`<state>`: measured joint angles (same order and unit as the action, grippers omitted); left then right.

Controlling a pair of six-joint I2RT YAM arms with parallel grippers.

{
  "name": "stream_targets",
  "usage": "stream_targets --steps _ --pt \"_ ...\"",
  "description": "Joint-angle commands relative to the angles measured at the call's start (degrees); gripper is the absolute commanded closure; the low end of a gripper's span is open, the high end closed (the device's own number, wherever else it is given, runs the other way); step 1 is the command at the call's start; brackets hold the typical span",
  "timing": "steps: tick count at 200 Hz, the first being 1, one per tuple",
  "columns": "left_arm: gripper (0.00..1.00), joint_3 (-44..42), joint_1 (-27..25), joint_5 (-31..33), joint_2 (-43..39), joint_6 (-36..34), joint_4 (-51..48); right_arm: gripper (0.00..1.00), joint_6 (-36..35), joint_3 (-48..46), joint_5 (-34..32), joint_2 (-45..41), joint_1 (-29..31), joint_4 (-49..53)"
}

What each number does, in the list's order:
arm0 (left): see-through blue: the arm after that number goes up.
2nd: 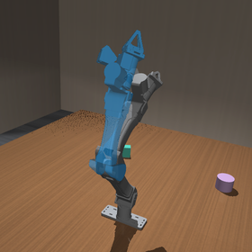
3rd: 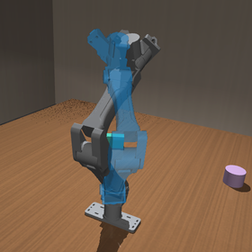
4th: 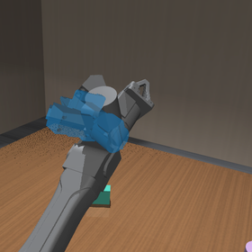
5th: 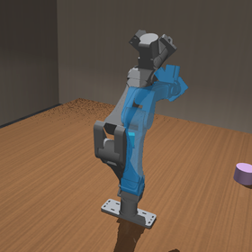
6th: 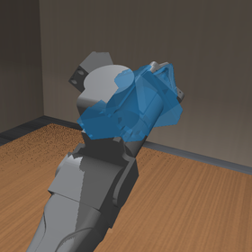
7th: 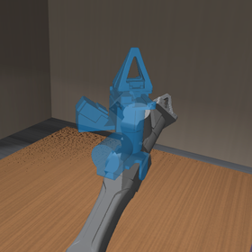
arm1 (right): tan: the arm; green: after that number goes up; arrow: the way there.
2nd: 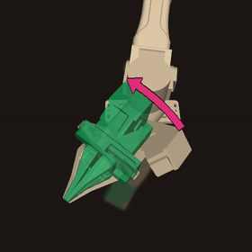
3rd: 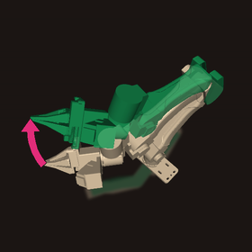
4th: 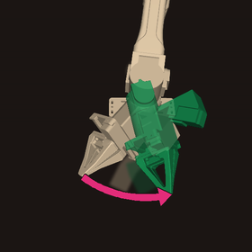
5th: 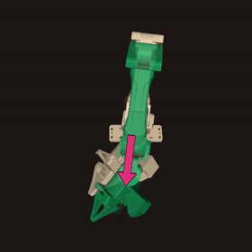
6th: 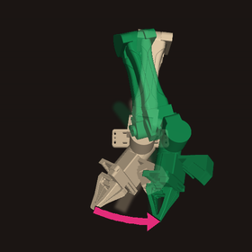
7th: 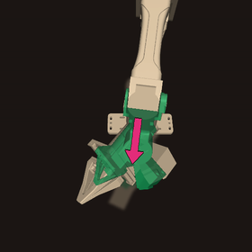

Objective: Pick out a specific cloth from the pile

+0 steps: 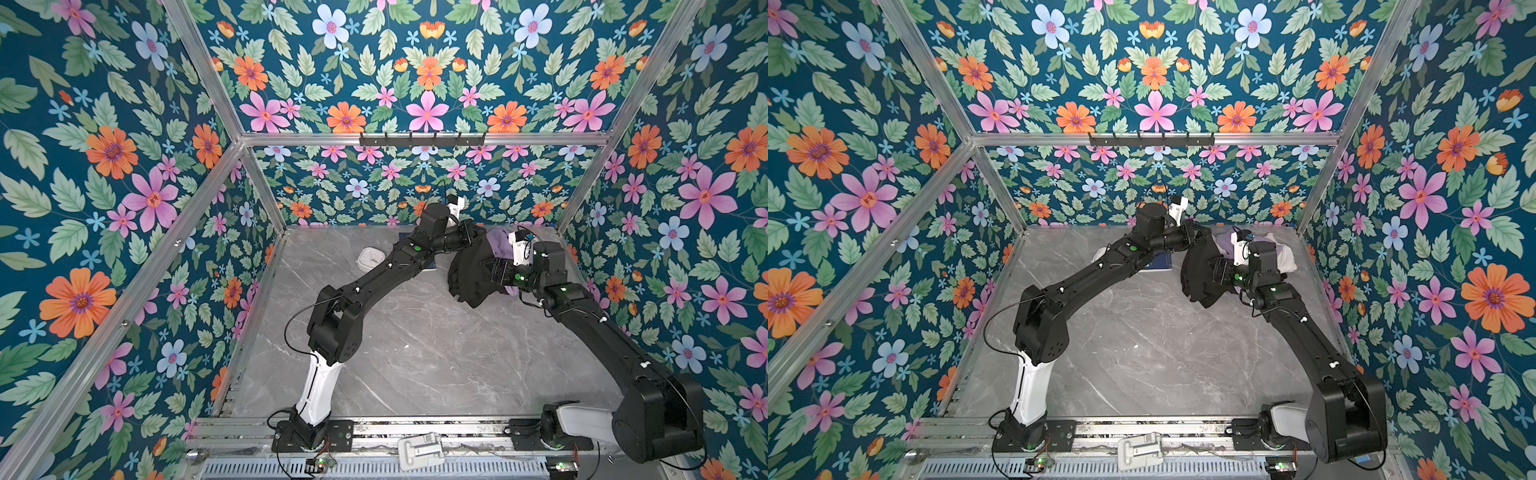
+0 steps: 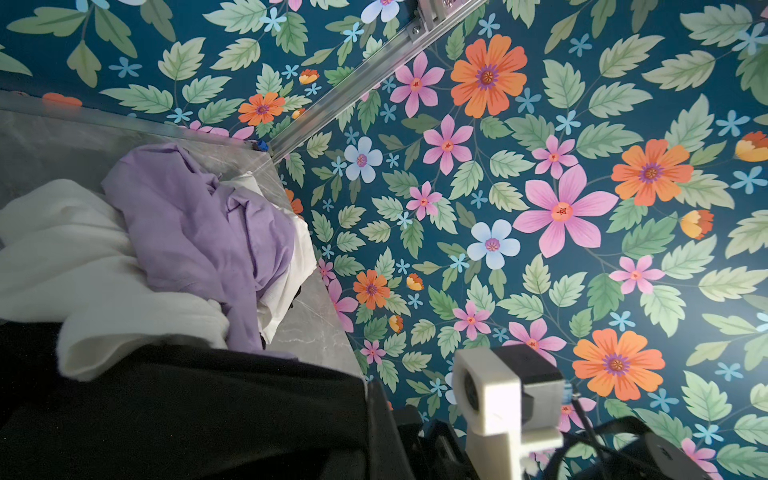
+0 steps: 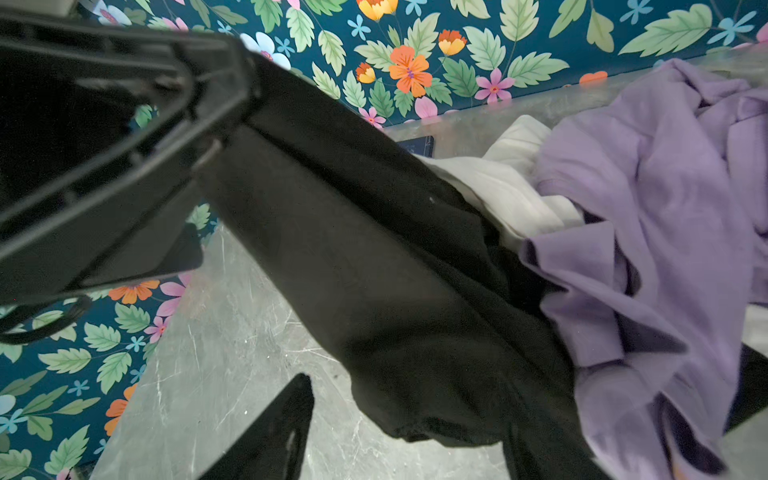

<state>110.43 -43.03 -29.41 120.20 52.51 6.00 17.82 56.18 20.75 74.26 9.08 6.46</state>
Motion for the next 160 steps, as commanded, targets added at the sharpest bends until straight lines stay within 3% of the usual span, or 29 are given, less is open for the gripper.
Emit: stream_targets --steps 1,38,72,103,137,160 --pt "1.0 1.0 -0.15 -0.66 0.03 -0.01 3.23 0.28 -1.67 0.46 -0.86 1.15 0.32 -1.07" --pt "1.0 1.36 -0.22 -0.49 -0.06 0.13 3.75 0.18 -2.74 0.02 -3.34 3.86 2.06 -1.18" --pt "1.0 1.37 -0.41 -0.56 -0.24 0.22 3.94 0.16 -3.99 -1.37 -7.51 5.77 3.46 -1.4" --pt "1.0 1.06 -0.49 -0.3 -0.54 0.25 4.02 0.15 -7.2 -1.97 -15.29 7.26 5.76 -1.1" --pt "1.0 0.92 -0.7 -0.26 -0.45 0.66 4.46 0.23 -7.75 -1.91 -19.0 10.21 6.04 -2.01" --pt "1.0 0.87 -0.68 -0.23 -0.32 0.79 4.55 0.36 -8.16 -1.71 -19.65 11.32 6.04 -2.34"
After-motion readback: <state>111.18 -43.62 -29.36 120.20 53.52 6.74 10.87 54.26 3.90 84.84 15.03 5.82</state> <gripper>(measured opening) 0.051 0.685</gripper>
